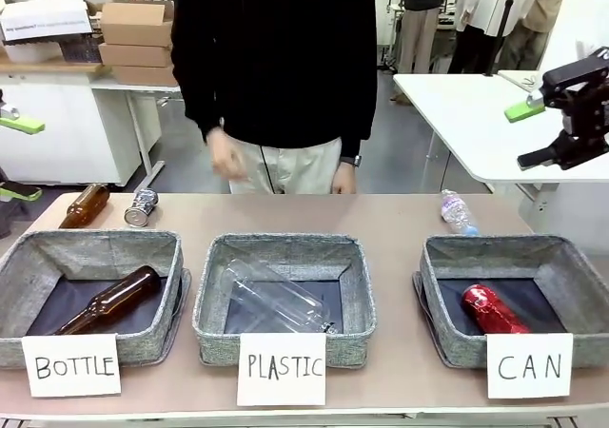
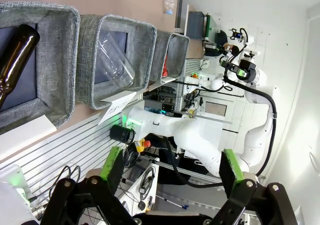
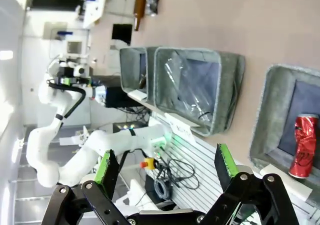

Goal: Sort the can waste into the basket.
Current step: Pick up the can waste from the table and place it in the right Fabric basket.

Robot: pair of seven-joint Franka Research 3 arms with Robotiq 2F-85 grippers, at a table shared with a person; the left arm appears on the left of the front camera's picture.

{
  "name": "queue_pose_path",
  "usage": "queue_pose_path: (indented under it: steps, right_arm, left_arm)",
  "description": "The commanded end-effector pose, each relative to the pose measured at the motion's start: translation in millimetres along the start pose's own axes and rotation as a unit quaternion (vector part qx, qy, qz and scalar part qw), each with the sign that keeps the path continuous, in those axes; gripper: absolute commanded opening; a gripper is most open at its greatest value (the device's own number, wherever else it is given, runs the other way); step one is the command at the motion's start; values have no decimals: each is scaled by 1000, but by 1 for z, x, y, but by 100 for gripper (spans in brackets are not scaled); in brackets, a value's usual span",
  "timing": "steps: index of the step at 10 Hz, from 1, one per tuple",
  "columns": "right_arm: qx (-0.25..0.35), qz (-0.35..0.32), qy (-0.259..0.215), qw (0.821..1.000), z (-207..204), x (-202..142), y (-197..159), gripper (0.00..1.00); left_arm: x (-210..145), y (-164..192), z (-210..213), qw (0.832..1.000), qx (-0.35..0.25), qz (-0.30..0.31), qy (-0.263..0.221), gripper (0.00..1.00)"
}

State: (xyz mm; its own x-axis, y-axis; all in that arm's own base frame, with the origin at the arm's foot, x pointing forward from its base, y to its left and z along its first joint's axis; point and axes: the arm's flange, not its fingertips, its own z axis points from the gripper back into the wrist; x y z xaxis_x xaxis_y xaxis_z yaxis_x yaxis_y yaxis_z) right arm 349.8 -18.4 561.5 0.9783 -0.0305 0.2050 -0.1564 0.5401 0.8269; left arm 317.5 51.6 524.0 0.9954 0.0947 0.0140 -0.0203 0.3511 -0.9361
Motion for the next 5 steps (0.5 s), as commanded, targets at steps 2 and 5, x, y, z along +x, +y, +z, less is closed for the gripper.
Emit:
queue_pose_path:
  steps: [2, 5]
  right_arm:
    - [-1, 12, 2, 1000, 5, -2, 1, 100]
    - [-1, 12, 2, 1000, 5, -2, 1, 100]
  left_arm:
    - [-1, -3, -1, 1000, -11, -8, 0, 100]
    - [-1, -3, -1, 1000, -11, -8, 0, 100]
